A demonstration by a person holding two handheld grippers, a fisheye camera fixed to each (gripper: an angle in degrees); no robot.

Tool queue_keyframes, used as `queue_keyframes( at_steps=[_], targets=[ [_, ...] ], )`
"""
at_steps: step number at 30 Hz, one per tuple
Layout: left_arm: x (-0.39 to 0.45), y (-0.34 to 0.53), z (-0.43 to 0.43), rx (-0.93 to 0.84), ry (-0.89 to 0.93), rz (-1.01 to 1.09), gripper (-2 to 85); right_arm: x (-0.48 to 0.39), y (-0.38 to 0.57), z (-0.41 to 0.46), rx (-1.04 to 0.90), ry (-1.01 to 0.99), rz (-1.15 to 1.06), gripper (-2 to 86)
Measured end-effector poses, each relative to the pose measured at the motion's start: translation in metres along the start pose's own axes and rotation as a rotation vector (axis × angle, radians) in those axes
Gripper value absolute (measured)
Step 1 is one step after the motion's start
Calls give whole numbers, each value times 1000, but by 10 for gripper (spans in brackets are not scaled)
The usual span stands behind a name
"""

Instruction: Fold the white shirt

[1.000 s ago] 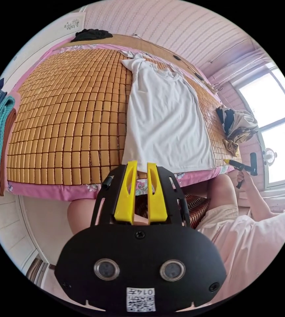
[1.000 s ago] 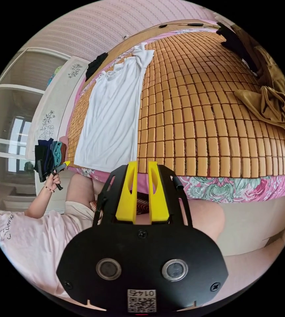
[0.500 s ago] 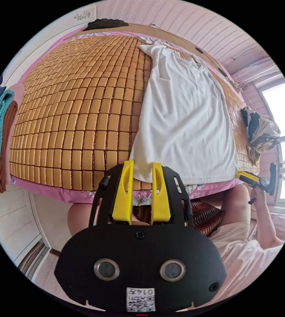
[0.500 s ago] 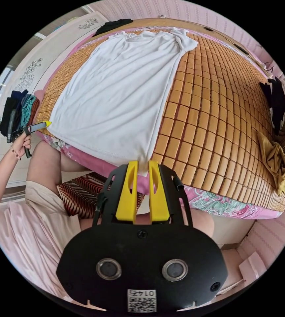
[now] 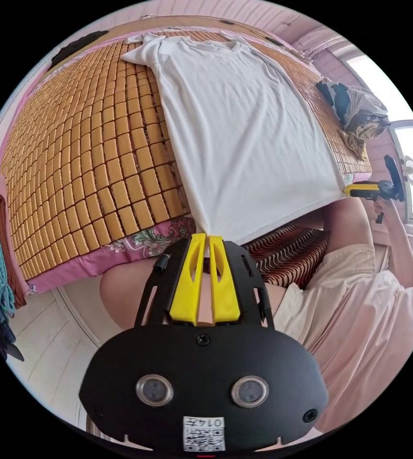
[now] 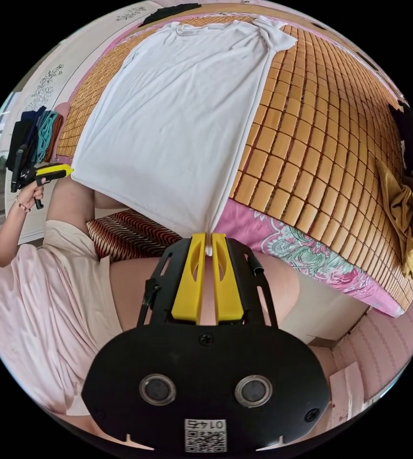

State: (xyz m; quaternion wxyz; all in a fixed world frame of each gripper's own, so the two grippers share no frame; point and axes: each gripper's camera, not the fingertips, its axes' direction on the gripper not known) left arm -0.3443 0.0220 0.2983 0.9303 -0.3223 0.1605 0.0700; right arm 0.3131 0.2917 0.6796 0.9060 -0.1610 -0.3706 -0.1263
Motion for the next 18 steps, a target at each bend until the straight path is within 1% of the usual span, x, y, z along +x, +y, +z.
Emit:
queue_keyframes(
  at_steps=[1,3,6,10,13,15,16,18],
  targets=[
    [-1,-1,0,-6,8,-7,23,1,1,0,3,-6,4,35],
    [-7,-9,-5,-19,-8,-25,71,6,7,-6,37,-26,22,50],
    [-13,-24,-26,35,-88,-17,75,20,15,-24,89,-8,43,58],
    [-20,-70,-51,131,-111,-12,71,40,3,-64,201,58,30,67],
    [-20,-130,-57,234,-92,42,64,47,-49,-104,315,98,-25,68],
    [-15,-190,-51,296,-66,111,63,44,-117,-129,389,180,-94,68],
    [-13,-206,-49,307,-55,131,62,43,-136,-134,405,208,-108,67],
    [-3,-267,-39,347,-15,196,62,42,-217,-148,457,281,-120,68]
  ],
)
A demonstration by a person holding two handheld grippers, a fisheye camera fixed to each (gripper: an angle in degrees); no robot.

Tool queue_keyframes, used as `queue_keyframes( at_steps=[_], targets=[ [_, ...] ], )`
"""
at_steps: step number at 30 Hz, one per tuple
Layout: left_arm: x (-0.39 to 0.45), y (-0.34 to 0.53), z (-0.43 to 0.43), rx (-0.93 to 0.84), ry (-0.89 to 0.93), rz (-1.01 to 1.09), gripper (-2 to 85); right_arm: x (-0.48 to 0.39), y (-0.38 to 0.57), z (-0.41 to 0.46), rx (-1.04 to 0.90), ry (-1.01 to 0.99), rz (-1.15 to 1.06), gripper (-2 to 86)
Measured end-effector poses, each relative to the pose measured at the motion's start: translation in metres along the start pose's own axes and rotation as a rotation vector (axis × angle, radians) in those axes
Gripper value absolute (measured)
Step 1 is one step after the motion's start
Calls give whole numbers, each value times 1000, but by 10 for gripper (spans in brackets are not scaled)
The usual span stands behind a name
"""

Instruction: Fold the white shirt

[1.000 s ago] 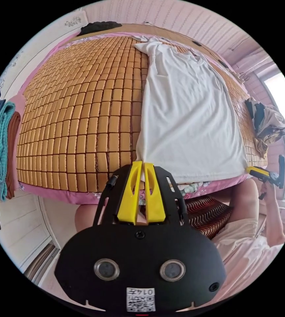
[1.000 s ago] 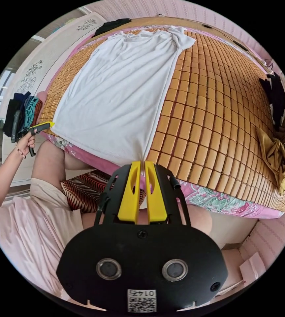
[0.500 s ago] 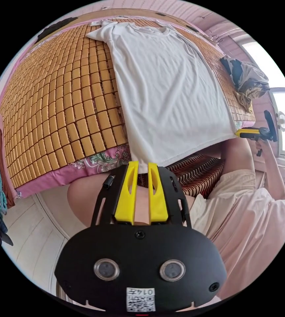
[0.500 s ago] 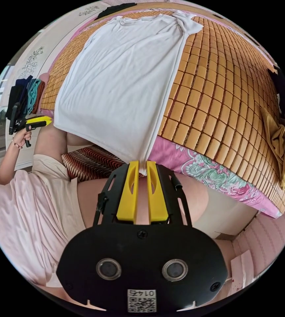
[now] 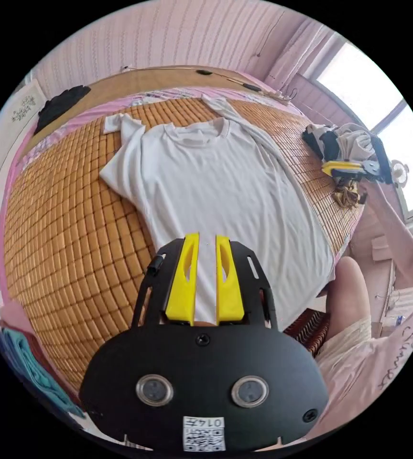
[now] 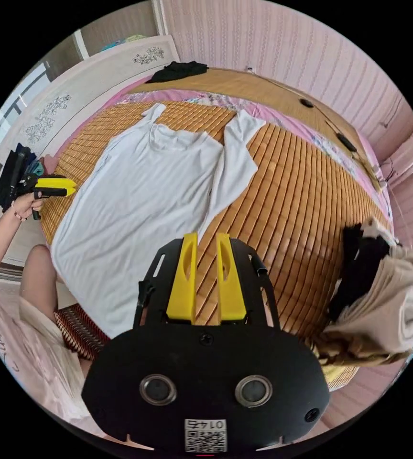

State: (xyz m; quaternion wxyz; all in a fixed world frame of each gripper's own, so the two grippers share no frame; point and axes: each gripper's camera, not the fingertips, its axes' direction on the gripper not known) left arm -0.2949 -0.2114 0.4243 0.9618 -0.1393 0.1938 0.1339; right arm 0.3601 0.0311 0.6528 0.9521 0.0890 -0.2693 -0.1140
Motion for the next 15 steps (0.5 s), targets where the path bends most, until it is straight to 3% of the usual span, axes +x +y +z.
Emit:
queue_keyframes(
  at_steps=[5,8,9,13,15],
  targets=[
    [4,-69,34,66,152,46,60,19,-137,54,65,-20,81,83],
    [4,-85,46,41,182,44,56,34,-178,100,-56,-18,151,88],
    [3,-89,50,19,190,41,55,44,-177,116,-128,-13,190,68],
    [9,-99,60,-36,208,50,52,83,-123,51,97,-73,319,12],
    [16,-108,62,-66,224,57,52,101,-52,-18,206,-77,388,6]
  ],
)
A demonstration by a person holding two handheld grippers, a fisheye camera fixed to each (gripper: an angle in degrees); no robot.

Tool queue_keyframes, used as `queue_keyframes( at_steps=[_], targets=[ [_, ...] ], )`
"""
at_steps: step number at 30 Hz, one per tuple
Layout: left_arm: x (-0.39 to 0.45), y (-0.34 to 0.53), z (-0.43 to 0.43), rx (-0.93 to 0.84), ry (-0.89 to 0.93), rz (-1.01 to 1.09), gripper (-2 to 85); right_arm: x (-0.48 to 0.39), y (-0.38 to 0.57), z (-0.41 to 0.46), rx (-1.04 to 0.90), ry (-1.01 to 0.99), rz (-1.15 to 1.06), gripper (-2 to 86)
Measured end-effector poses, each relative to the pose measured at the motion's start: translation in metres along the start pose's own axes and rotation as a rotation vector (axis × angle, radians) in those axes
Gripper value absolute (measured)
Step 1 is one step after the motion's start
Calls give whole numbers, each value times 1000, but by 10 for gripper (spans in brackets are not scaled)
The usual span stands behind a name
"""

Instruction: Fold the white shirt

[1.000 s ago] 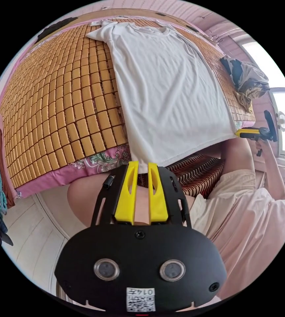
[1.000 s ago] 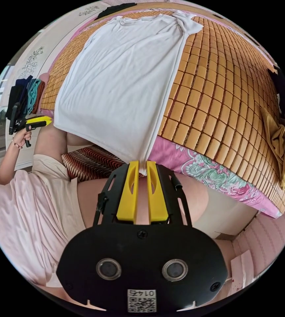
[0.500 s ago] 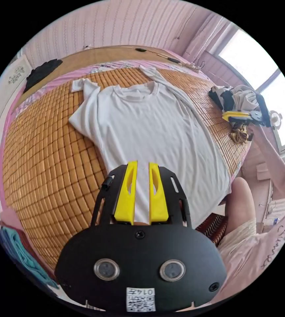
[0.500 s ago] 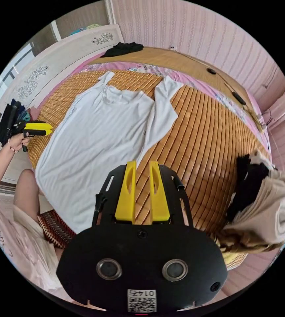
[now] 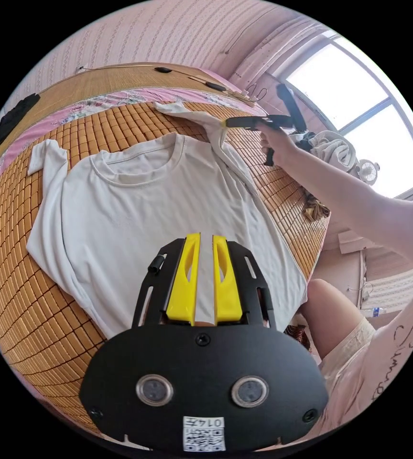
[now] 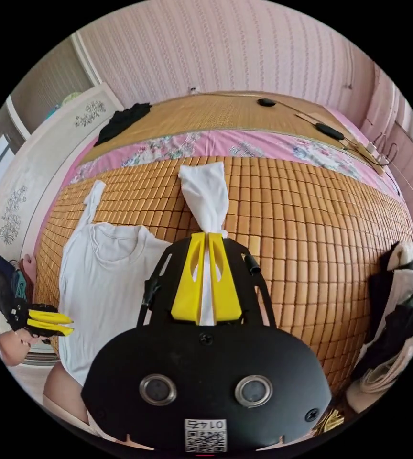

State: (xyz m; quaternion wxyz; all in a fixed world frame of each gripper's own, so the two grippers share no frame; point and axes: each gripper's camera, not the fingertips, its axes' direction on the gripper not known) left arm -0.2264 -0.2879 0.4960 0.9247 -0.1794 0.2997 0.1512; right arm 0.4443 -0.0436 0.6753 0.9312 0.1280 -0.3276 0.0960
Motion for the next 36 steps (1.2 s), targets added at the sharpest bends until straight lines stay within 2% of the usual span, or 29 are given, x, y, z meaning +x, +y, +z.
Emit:
queue_keyframes(
  at_steps=[2,4,6,9,13,18,20,23,24,26,28,30,32,36],
  targets=[
    [5,-10,2,-18,6,-8,52,24,49,-59,28,20,72,7],
    [10,-23,8,-48,22,-8,52,46,106,-100,-25,59,180,10],
    [15,-49,20,-102,32,7,53,66,177,-128,-166,95,337,18],
    [21,-92,41,-133,6,66,55,73,223,-142,-294,87,411,35],
    [24,-152,74,-129,-7,113,56,69,208,-144,-240,101,390,59],
    [42,-228,132,-128,-45,155,65,87,153,-99,-232,166,389,85],
    [49,-246,155,-148,-71,179,67,90,153,-91,-248,150,421,60],
    [51,-264,190,-233,-105,174,65,90,165,-139,-174,162,463,20],
    [51,-268,195,-230,-100,163,60,87,179,-179,-57,149,500,15],
    [50,-269,199,-206,-101,164,52,82,215,-237,52,189,584,13],
    [51,-271,204,-184,-95,169,48,83,267,-269,-3,251,723,14],
    [55,-279,211,-198,-107,187,43,87,347,-287,-171,277,921,20],
    [59,-284,216,-198,-121,206,36,88,387,-304,-239,238,1032,34],
    [76,-288,210,-77,-139,248,5,77,382,-351,-119,291,974,64]
  ],
)
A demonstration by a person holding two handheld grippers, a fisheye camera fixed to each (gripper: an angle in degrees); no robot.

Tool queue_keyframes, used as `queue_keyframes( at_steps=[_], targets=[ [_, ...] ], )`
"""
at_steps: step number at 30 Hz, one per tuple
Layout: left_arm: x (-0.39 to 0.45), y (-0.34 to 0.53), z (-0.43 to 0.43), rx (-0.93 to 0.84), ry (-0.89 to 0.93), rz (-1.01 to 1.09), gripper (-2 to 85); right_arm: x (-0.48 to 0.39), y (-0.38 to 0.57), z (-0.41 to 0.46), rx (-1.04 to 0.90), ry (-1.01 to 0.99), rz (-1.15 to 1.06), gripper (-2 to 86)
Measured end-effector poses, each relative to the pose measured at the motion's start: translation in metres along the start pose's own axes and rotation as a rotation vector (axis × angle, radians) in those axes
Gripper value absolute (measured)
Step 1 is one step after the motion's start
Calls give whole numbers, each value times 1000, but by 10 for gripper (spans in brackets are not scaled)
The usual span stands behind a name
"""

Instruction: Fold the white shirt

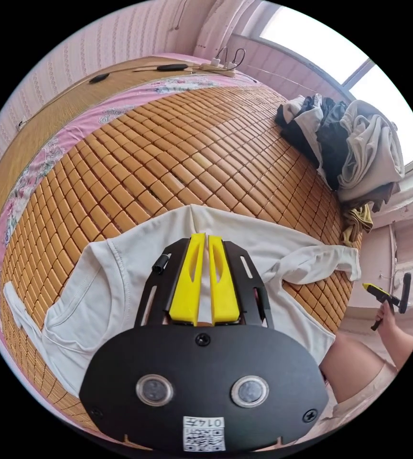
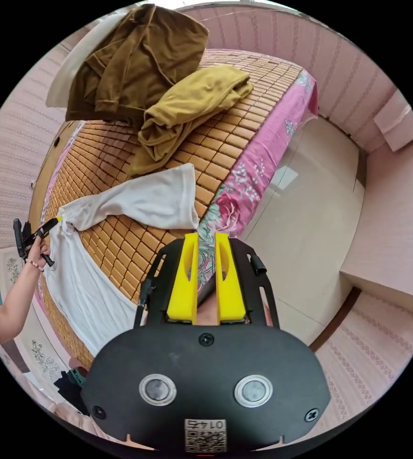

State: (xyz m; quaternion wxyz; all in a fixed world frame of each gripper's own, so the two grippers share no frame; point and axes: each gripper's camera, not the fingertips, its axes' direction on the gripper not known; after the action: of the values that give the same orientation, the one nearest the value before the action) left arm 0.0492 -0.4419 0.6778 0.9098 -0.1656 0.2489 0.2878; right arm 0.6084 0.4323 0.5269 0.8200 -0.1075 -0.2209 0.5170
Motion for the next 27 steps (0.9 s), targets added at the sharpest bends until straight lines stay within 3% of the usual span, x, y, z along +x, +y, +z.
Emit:
queue_keyframes(
  at_steps=[6,10,12,14,20,22,27],
  targets=[
    [47,-23,9,4,79,134,28,-14,-52,-12,80,-38,-37,88],
    [59,-41,41,-71,77,137,60,-19,-62,-3,-3,43,-78,65],
    [62,-48,67,-175,42,123,54,-19,-56,-19,-28,-32,-136,32],
    [65,-53,71,-156,18,137,36,-16,-49,-40,-49,-122,-151,25],
    [76,-73,76,-161,3,194,-7,-6,-8,-197,289,-372,-308,16],
    [79,-77,72,-137,-19,188,-9,-1,2,-206,243,-305,-340,15],
    [90,-77,89,-156,-46,176,-10,22,20,-134,-117,-120,-265,19]
  ],
)
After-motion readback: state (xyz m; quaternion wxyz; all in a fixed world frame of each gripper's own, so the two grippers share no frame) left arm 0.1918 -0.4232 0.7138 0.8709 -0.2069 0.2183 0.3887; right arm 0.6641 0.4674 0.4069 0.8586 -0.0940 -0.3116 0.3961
